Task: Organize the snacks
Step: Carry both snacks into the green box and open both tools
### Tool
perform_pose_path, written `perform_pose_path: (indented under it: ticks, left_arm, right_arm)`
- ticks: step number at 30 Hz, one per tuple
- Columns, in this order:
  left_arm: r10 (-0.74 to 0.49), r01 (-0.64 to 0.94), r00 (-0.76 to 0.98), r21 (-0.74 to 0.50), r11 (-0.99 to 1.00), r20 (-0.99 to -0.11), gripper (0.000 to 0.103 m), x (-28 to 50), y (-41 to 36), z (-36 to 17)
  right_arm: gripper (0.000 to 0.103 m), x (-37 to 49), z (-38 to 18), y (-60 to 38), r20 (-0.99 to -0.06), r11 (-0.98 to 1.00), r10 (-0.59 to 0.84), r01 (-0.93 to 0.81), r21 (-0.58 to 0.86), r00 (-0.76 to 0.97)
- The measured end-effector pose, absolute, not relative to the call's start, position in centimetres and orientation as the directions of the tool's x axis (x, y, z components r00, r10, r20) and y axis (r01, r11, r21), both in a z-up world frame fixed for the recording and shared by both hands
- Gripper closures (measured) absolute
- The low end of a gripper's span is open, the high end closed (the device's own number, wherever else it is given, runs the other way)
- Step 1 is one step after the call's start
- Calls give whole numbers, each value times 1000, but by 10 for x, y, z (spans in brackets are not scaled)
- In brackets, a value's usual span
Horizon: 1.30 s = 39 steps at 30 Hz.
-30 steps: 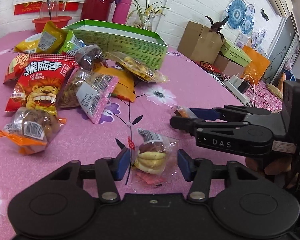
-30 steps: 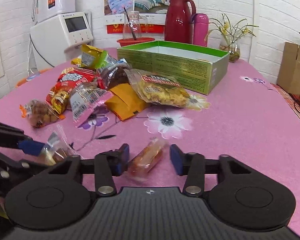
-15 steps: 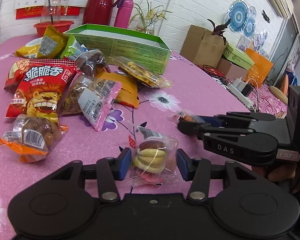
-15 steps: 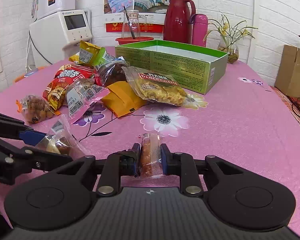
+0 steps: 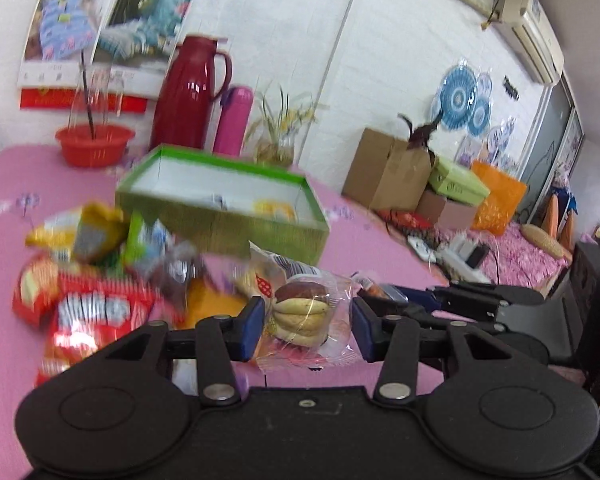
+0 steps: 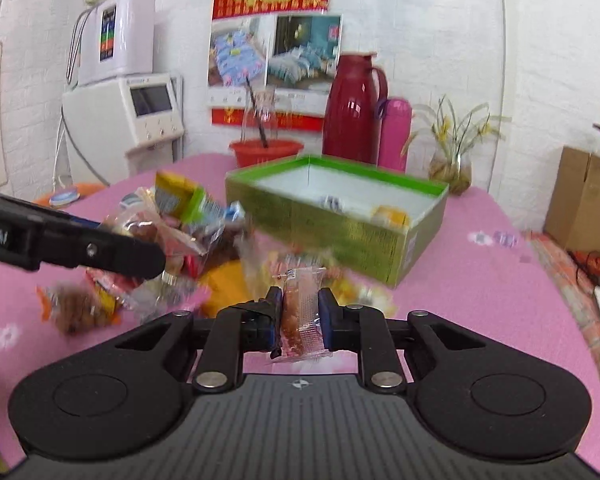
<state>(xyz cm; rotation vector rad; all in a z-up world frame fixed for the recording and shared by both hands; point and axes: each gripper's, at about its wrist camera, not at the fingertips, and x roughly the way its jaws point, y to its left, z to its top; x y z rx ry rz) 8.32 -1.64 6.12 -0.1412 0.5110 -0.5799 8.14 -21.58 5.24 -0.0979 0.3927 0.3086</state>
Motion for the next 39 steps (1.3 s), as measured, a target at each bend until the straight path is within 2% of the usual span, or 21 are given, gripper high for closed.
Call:
perform_pose_path:
  ticks: [4, 9, 16, 24, 25, 26, 27, 28, 31, 34, 39]
  left_arm:
    - [-535, 478, 755, -239, 845, -379, 89, 119, -24, 87]
    - [-510, 450, 777, -239, 860, -369, 89, 173, -36, 96]
    - [-492, 405, 761, -282, 870, -424, 88, 253, -48, 76]
    - [-465, 367, 739, -287, 885, -487, 86, 309, -55, 50]
    - [-464, 370, 735, -283, 885, -494, 83, 313, -56, 47]
    - [-457, 370, 738, -269, 889, -496, 75, 314, -57, 44]
    - [-443, 365, 746, -251, 897, -497, 25, 314, -57, 43]
    - [-418, 348, 763, -233, 908, -492, 0, 313, -58, 42]
    - [-391, 332, 804, -209, 920, -448, 0, 305, -53, 46]
    - [-382, 315, 800, -219, 924, -463, 0, 299, -48, 56]
    - [-376, 309, 820, -220, 925, -432, 0, 260, -38, 78]
  right_arm:
    - [70, 111, 74, -217, -326, 958, 248, -281, -60, 913]
    - [70, 157, 77, -221, -307, 970, 203, -234, -67, 930]
    - [70, 218, 57, -224, -346, 978, 163, -199, -70, 924]
    - [69, 270, 36, -228, -392, 980, 166, -194, -33, 905]
    - [58, 275, 33, -228, -401, 978, 175, -205, -31, 899]
    - [36, 278, 30, -227, -409, 975, 184, -218, -37, 894]
    - [17, 278, 29, -226, -415, 972, 189, -228, -48, 890]
    - [0, 277, 28, -224, -406, 972, 180, -225, -65, 896]
    - [0, 268, 30, -223, -377, 969, 162, -220, -115, 912]
    - [0, 257, 38, -223, -378, 967, 169, -228, -117, 910]
    - [0, 220, 58, -219, -320, 962, 196, -244, -119, 927]
